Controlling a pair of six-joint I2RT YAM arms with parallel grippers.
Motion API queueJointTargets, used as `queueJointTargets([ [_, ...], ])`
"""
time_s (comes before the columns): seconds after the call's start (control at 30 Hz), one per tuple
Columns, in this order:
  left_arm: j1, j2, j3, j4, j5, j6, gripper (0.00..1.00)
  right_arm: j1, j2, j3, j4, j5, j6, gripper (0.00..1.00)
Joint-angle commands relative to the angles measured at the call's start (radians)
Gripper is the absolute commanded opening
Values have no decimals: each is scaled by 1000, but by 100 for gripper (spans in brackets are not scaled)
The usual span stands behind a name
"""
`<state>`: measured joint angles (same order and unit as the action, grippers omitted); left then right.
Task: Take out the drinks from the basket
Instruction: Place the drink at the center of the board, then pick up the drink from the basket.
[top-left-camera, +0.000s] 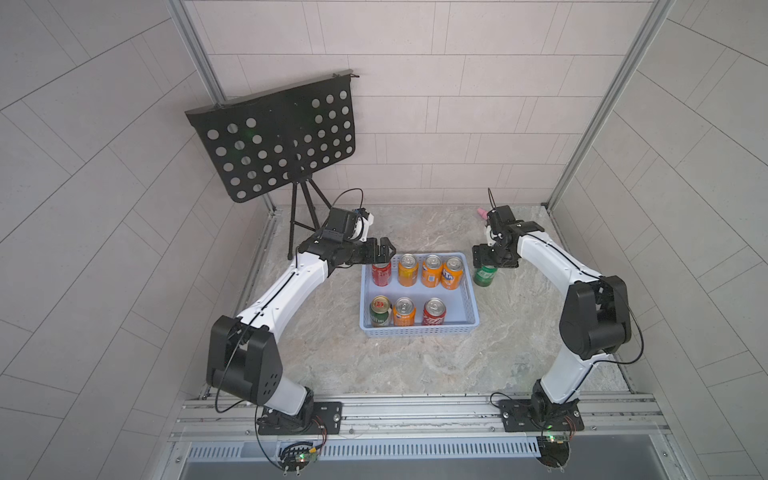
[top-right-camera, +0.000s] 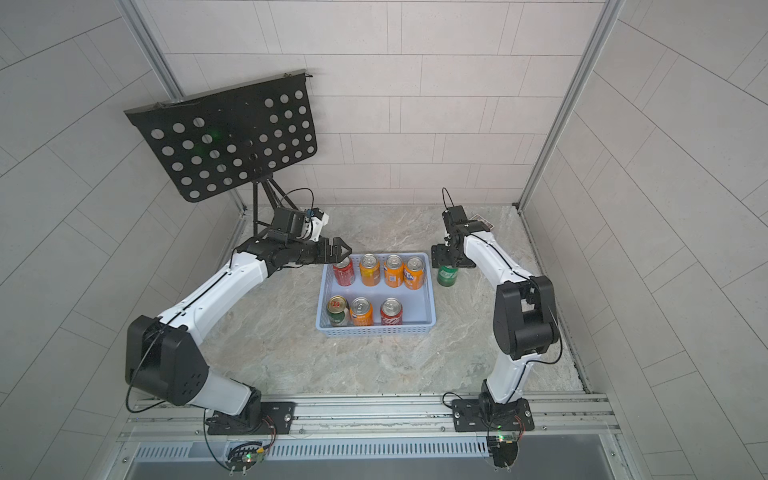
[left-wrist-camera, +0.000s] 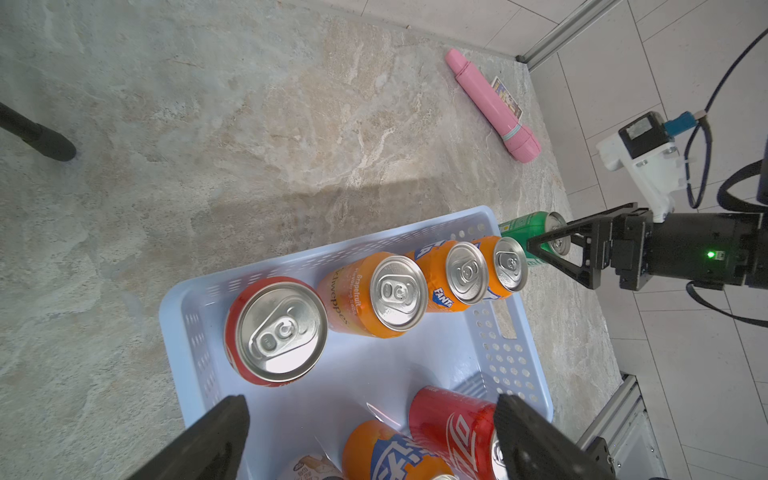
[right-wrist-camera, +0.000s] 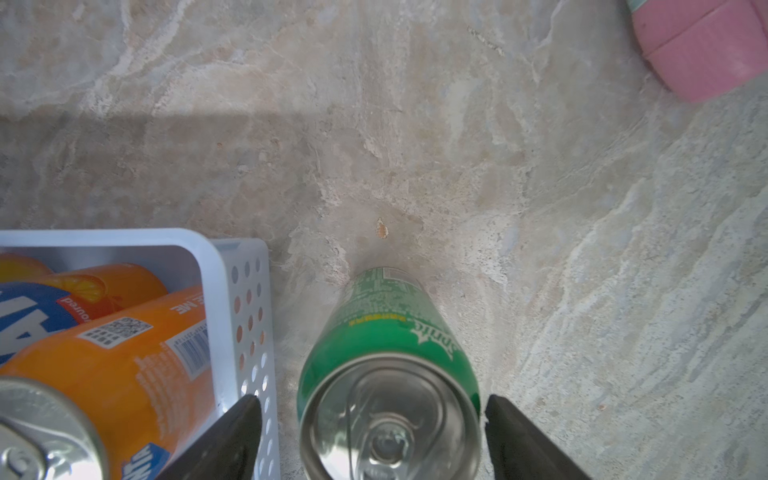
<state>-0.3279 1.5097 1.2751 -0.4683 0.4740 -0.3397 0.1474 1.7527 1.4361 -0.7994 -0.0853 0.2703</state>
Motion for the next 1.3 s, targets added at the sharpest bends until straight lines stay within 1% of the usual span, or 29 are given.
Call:
queueJointTargets([
  [0.0, -7, -35, 4, -4, -11, 18, 100, -2, -57, 31, -44, 4, 5, 87],
  [0.13, -7, -46, 2, -5, -23, 23, 100, -2, -128, 13, -51, 56, 18, 87],
  [0.27, -7, -57, 0, -4, -37, 24, 100, -3, -222, -3, -61, 52, -7, 86],
  [0.47, -8, -60, -1, -5, -37, 28, 100, 0, -373, -74, -56, -13, -16, 83],
  [0.53, -7, -65, -7, 0, -43, 31, 100, 8, -425, -114, -25, -89, 1, 82],
  [0.6, -7, -62, -14, 17, -48, 25, 100, 40, -474, -156, 19, -169, 20, 82],
  [0.7, -8, -48, 7, -8, -49, 32, 100, 101, -530, -196, 75, -145, 73, 83],
  [0.8, -7, -66, 10, -32, -77, 48, 100, 162, -571, -226, 107, -104, 79, 85],
  [0.9, -7, -106, -29, -22, -85, 47, 100, 196, -598, -243, 99, -93, 73, 85],
  [1.0, -8, -141, -75, -1, -81, 35, 100, 204, -611, -261, 96, -142, 74, 85],
  [1.1, -8, -160, -84, 8, -102, 30, 100, 238, -610, -277, 103, -180, 75, 84],
  [1.17, -9, -164, -86, 10, -123, 31, 100, 274, -600, -272, 96, -170, 69, 84],
  [1.27, -8, -159, -89, 8, -134, 34, 100, 319, -576, -257, 73, -117, 51, 84],
])
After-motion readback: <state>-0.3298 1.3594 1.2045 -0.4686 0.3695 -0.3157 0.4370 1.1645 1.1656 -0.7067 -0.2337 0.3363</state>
